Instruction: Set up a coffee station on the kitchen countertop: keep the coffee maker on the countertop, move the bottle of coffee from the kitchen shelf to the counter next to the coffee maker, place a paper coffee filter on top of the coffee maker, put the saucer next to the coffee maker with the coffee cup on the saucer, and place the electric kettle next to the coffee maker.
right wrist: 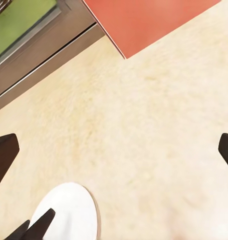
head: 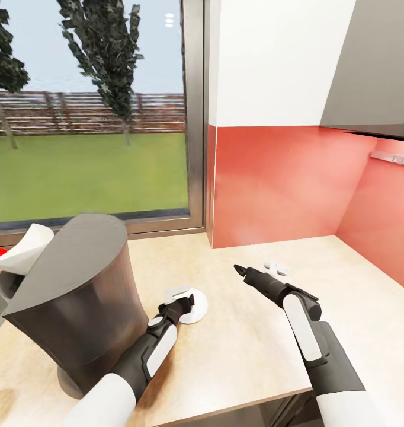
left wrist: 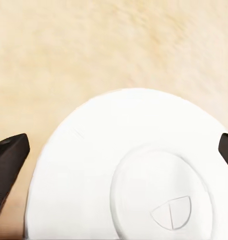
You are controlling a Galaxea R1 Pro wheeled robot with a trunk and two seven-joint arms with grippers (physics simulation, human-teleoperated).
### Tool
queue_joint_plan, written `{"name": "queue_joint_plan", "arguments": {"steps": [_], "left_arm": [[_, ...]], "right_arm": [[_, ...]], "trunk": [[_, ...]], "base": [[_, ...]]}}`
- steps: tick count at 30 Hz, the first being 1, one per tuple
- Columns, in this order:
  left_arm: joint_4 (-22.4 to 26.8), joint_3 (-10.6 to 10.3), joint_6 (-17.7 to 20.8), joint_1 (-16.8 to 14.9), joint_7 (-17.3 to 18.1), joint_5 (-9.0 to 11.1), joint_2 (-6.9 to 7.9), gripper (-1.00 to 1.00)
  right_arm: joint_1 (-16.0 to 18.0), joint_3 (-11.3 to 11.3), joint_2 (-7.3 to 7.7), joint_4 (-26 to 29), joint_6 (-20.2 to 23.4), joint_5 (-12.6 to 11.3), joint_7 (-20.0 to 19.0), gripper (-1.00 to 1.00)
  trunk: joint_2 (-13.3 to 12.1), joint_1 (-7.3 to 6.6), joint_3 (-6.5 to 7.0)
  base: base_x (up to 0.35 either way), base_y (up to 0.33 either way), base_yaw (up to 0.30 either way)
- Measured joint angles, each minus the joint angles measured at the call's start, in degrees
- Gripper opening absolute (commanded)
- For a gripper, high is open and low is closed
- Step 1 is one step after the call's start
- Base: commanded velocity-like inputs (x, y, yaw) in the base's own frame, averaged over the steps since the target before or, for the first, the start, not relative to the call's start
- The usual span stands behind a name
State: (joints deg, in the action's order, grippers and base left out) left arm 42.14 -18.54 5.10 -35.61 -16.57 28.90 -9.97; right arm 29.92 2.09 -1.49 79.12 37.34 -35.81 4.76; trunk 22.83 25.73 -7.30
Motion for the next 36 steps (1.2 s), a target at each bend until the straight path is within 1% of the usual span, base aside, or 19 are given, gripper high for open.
{"name": "queue_joint_plan", "arguments": {"steps": [3, 6, 22, 29, 33, 36], "left_arm": [[-1.1, -0.1, -1.9, -0.1, 0.1, 0.1, -0.02, 1.00], [-1.3, -0.2, -2.4, -0.1, 0.0, 0.2, -0.03, 1.00], [-0.9, -0.6, -2.0, -0.1, 0.7, 0.5, -0.03, 1.00], [-1.0, -1.5, -1.8, -0.2, 1.0, 0.0, -0.03, 1.00], [-1.4, -3.9, -1.7, -0.2, 4.1, 0.4, -0.03, 1.00], [-1.5, -4.7, -1.7, -0.1, 4.6, 0.5, -0.03, 1.00]], "right_arm": [[0.0, 0.0, 0.00, 0.0, 0.0, 0.0, 0.0, 1.00], [0.0, 0.0, 0.00, 0.0, 0.0, 0.0, 0.0, 1.00], [0.0, -0.1, 0.00, -0.3, 0.0, 0.0, 0.0, 1.00], [0.0, -0.1, 0.00, -0.3, 0.0, 0.0, 0.0, 1.00], [0.0, -0.1, 0.00, -0.4, 0.0, 0.0, 0.0, 1.00], [0.0, -0.1, 0.00, -0.4, 0.0, 0.0, 0.0, 1.00]], "trunk": [[0.0, 0.00, 0.00], [0.0, 0.00, 0.00], [0.0, 0.00, 0.00], [0.0, 0.00, 0.00], [0.0, 0.01, 0.01], [0.0, 0.01, 0.01]], "base": [[0.000, 0.000, 0.000], [0.000, 0.000, 0.000], [0.000, 0.000, 0.000], [0.000, 0.000, 0.000], [0.000, 0.000, 0.000], [0.000, 0.000, 0.000]]}}
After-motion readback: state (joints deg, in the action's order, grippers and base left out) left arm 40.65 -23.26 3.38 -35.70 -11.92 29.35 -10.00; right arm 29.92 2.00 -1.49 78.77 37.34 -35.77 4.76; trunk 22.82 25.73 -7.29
